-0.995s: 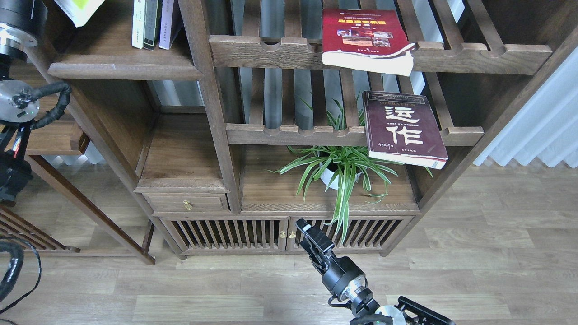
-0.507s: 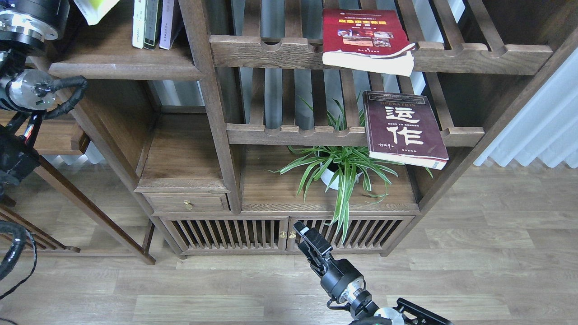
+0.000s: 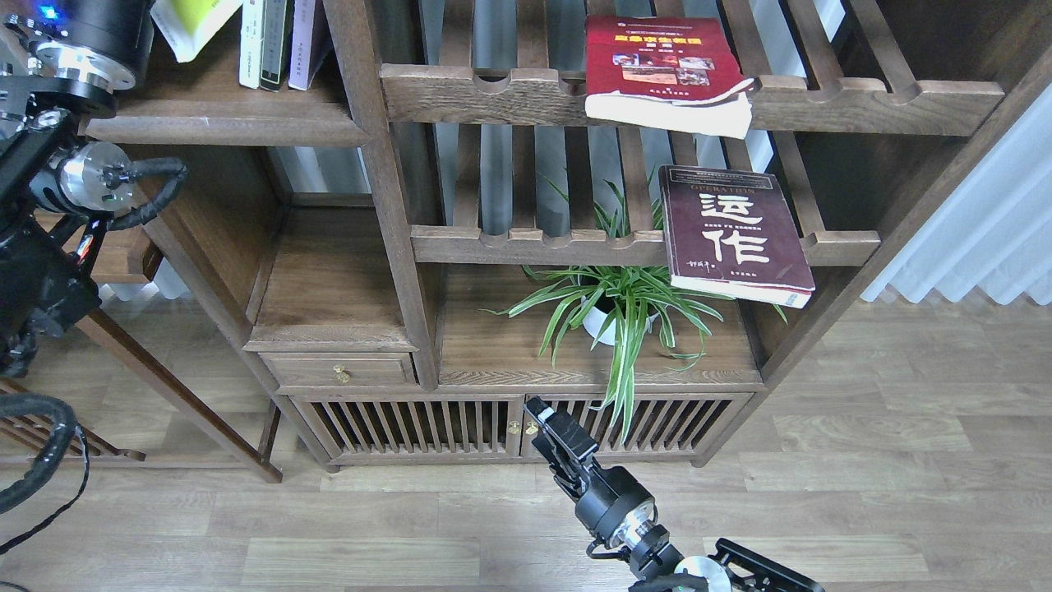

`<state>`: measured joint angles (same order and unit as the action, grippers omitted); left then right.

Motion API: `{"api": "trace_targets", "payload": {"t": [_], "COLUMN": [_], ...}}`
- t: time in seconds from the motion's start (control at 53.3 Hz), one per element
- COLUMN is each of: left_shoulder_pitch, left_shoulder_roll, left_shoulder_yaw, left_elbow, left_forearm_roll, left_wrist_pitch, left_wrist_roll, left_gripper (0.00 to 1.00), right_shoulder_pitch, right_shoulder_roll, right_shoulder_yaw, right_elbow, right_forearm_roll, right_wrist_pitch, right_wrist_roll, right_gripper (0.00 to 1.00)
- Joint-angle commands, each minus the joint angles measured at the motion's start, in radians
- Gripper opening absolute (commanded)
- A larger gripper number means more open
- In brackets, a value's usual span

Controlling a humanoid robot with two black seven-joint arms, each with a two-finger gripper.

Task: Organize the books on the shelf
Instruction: 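Insert the yellow-green book upright among the top-shelf books with the left gripper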

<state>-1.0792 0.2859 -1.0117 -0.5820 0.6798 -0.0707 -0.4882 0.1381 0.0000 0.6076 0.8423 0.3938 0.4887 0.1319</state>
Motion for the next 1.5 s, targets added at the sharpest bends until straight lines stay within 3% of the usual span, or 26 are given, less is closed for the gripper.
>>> {"api": "trace_targets", "payload": {"t": [0.0, 0.3, 1.201, 1.483], "left_shoulder_pitch": [-0.008, -0.013, -0.215, -0.146], "left_shoulder_roll": [-0.001, -0.034, -0.100, -0.088], "left_shoulder_yaw": [0.008, 0.016, -0.034, -0.145], "left_elbow": [0.031, 0.031, 0.004, -0.160], "left_forearm_roll": [-0.002, -0.011, -0.135, -0.299], "left_wrist_pitch": [-0.001, -0.004, -0.009, -0.012], "left_wrist_roll": [0.000, 0.000, 0.000, 0.000], "left_gripper": [0.22, 0.36, 0.37, 0.46], "right_shoulder_pitch": [0.001, 0.003, -0.002, -0.005], "right_shoulder_roll": [0.000, 0.000, 0.000, 0.000], "right_shoulder_yaw": [0.001, 0.003, 0.070, 0.130], "right_elbow": [0.004, 0.011, 0.086, 0.181], "right_forearm_roll": [0.000, 0.000, 0.008, 0.010], "right_wrist_pitch": [0.000, 0.000, 0.000, 0.000], "right_wrist_roll": [0.000, 0.000, 0.002, 0.022], "right_gripper": [0.96, 0.96, 0.96, 0.95]}}
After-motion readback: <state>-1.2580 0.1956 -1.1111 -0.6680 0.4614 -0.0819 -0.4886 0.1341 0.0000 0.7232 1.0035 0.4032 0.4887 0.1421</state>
